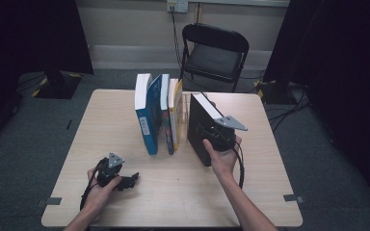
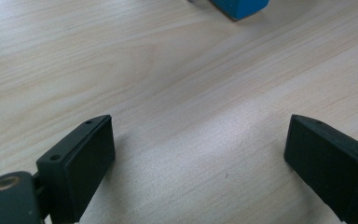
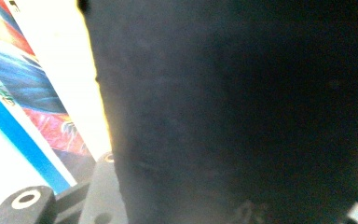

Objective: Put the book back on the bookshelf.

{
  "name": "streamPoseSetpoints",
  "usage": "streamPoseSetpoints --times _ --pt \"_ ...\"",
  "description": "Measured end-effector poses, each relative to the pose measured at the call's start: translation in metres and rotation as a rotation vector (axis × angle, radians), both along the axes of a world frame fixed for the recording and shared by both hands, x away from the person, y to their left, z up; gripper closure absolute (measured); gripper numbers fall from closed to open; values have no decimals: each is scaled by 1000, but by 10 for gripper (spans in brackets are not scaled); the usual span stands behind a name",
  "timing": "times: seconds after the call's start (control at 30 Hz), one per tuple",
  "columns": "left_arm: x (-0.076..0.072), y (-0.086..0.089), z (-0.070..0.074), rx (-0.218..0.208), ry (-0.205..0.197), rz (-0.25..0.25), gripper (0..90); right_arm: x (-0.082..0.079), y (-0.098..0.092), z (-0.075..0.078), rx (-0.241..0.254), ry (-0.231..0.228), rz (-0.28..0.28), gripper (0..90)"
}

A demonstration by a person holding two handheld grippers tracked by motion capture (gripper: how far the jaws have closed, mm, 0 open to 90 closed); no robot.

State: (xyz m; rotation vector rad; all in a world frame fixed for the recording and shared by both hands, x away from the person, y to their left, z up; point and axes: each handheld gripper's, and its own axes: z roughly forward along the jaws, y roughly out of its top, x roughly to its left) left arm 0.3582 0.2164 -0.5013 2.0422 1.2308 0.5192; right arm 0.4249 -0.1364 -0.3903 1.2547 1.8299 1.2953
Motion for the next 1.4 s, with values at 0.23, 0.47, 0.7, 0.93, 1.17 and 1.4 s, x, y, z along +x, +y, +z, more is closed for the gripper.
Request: streamPoseSetpoints --times 0.23,0.47,0.7,0.93,1.17,1.4 --pt "0 1 0 2 0 -8 83 9 11 -4 -5 -16 -49 541" --pt "0 1 0 1 0 -11 83 18 20 -9 -18 -31 -83 540" --pt "0 1 0 -1 -1 -14 83 28 26 -10 -14 -41 -109 541" --pt "0 2 0 -2 -2 -17 83 35 33 -11 -25 -64 -133 541" --pt "0 2 0 -1 -3 -20 83 43 41 -10 -35 -85 -158 541" --pt "0 3 0 2 -2 -27 82 48 43 -19 -24 -94 -178 540"
